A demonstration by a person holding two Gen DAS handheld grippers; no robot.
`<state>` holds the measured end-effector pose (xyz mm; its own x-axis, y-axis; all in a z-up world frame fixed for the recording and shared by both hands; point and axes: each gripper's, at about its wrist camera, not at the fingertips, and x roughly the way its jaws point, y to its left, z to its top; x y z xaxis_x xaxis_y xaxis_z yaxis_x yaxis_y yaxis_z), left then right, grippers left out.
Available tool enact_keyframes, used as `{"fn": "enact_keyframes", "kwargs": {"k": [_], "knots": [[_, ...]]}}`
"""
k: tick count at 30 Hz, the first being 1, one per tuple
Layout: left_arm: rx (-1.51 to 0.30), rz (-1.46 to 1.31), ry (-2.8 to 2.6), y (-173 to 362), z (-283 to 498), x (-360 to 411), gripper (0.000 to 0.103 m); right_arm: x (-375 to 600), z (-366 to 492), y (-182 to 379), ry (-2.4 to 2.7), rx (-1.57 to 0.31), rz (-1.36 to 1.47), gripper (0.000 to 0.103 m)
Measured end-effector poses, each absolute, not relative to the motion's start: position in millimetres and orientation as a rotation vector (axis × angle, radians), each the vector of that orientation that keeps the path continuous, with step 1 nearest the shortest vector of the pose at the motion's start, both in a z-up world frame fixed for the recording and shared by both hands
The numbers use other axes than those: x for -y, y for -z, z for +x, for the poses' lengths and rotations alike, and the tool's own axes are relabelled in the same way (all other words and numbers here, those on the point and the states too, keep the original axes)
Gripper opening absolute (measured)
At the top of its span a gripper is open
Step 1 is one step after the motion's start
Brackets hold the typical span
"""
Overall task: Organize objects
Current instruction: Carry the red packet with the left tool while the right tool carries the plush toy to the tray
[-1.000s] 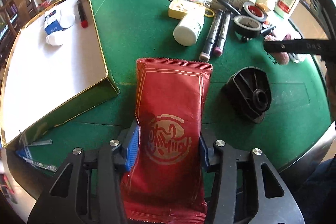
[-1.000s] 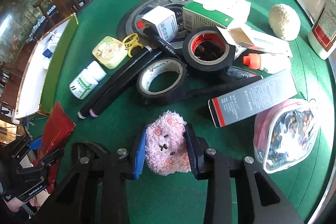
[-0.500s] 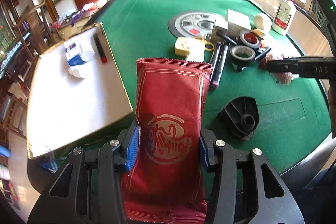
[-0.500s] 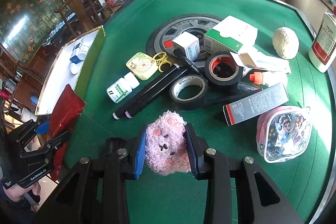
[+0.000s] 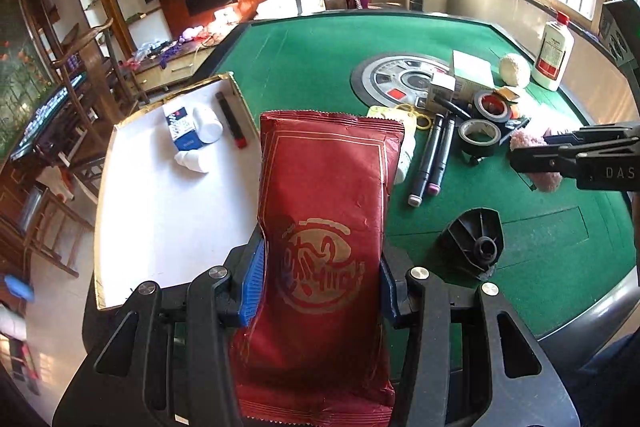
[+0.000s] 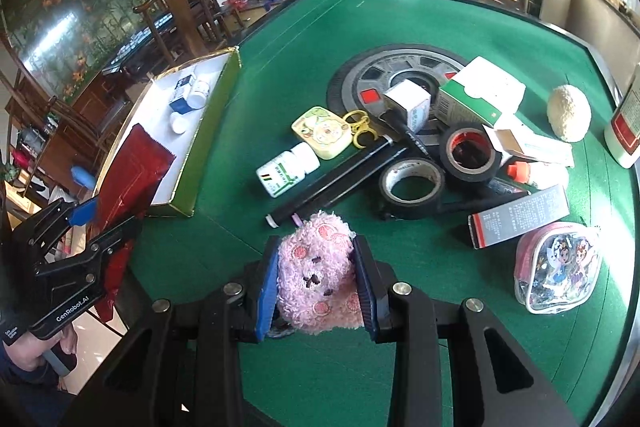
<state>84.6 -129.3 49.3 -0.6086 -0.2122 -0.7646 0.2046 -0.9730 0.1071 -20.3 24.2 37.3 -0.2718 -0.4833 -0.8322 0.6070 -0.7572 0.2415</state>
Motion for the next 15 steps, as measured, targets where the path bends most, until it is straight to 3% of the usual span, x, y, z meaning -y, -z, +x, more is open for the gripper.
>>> {"fn": "enact_keyframes", "kwargs": {"k": [15], "knots": [[-0.025,1.219,2.581,-55.8,100.0,156.4,0.046,23.7,-3.0,-46.7,1.988,-0.224,1.254,0.034]]}}
